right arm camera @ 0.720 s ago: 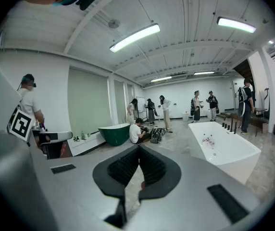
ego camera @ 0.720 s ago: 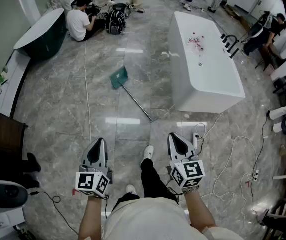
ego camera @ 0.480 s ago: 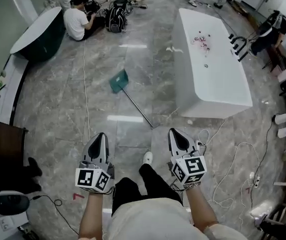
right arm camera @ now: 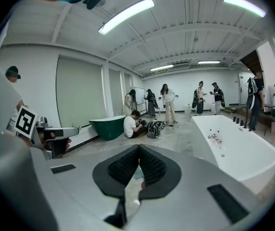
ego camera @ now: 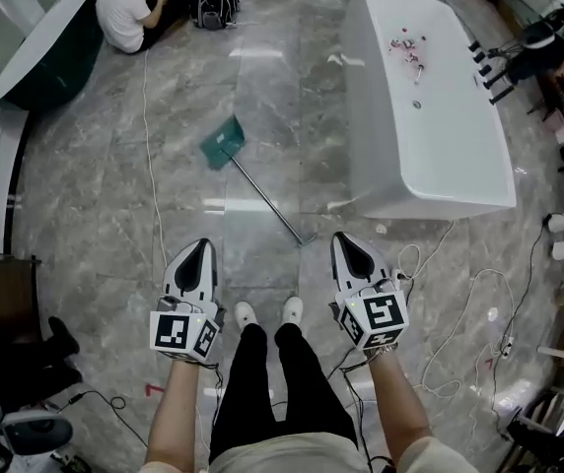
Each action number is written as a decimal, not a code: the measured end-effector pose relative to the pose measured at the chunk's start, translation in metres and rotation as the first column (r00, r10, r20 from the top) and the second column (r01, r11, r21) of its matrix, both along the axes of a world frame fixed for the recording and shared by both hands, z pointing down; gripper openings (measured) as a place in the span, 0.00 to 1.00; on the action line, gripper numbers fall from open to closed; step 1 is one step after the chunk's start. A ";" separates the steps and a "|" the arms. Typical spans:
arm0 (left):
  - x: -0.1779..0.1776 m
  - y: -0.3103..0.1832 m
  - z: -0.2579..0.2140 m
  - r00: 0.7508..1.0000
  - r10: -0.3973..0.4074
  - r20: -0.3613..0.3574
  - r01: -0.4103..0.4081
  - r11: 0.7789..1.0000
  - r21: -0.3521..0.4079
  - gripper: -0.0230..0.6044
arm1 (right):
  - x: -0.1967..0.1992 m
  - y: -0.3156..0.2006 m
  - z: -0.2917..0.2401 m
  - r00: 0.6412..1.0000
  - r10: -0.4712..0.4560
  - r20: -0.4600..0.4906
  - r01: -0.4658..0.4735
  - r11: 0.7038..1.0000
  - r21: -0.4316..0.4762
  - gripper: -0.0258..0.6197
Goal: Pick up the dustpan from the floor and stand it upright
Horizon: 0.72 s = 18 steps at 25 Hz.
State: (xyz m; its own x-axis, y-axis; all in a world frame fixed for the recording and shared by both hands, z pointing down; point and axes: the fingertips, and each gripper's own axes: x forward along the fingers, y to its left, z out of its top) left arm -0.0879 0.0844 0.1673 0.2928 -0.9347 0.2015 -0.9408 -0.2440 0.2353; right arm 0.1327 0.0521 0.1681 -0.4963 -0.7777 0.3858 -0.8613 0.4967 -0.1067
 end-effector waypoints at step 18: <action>0.029 -0.088 0.477 0.995 0.101 0.014 -0.095 0.970 -0.225 0.05 | 0.039 -0.068 0.504 0.997 -0.032 -0.074 0.009 0.954 -0.298 0.07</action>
State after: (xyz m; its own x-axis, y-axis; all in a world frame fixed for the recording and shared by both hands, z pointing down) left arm -0.0590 -0.0037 0.6447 0.3731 -0.8320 0.4107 -0.9211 -0.2791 0.2713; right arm 0.1712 -0.0161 0.6717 -0.4705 -0.6118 0.6359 -0.8628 0.4700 -0.1862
